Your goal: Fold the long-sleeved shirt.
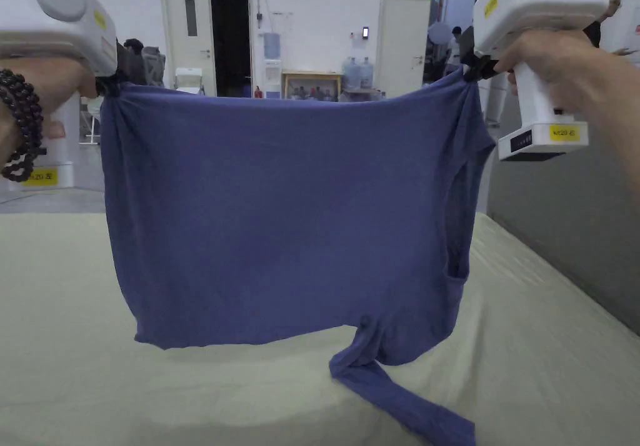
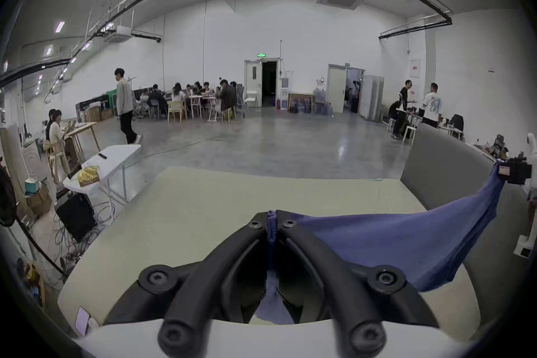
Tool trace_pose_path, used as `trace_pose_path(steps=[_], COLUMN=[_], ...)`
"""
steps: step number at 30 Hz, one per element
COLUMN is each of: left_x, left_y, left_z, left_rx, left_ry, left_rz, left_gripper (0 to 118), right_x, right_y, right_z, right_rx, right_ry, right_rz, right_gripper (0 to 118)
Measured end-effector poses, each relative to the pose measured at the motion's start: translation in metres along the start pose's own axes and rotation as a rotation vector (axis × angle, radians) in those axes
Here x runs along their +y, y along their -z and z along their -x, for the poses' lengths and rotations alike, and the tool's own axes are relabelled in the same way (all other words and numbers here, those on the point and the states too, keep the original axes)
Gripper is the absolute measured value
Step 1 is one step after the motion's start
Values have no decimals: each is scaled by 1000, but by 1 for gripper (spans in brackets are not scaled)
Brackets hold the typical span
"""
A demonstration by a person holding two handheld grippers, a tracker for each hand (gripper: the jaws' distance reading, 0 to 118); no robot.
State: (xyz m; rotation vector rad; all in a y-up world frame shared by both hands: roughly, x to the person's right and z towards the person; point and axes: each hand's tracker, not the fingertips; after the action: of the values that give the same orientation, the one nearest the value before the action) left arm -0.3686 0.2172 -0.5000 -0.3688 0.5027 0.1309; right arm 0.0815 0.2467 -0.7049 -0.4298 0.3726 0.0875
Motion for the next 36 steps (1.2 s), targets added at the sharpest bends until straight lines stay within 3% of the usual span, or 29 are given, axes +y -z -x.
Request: trace_pose_path(steps=[5, 7, 9, 17, 22, 26, 28, 36], left_x=[-12, -45, -71, -244, -358, -433, -461, -522], left_y=[-24, -72, -93, -198, -245, -272, -281, -286], left_z=[27, 29, 33, 51, 47, 45, 47, 68], left_rx=[-36, -56, -72, -178, -166, -236, -205, -197], left_ry=[-36, -14, 28, 86, 205, 232, 251, 228], left_rz=[14, 16, 45, 145, 264, 399, 452, 627], left_gripper=[0, 0, 0, 0, 0, 0, 0, 0], right_x=[-15, -37, -66, -248, -371, -457, -490, -551], right_y=[-42, -73, -92, -179, -228, -242, -246, -222], right_z=[-6, -8, -9, -22, -24, -22, -21, -28], right_rx=[35, 51, 64, 132, 187, 231, 226, 280], right_ry=[-6, 7, -40, -164, -168, -223, -259, -369], right_rz=[-15, -22, 16, 188, 304, 476, 557, 833], right_gripper=[0, 0, 0, 0, 0, 0, 0, 0])
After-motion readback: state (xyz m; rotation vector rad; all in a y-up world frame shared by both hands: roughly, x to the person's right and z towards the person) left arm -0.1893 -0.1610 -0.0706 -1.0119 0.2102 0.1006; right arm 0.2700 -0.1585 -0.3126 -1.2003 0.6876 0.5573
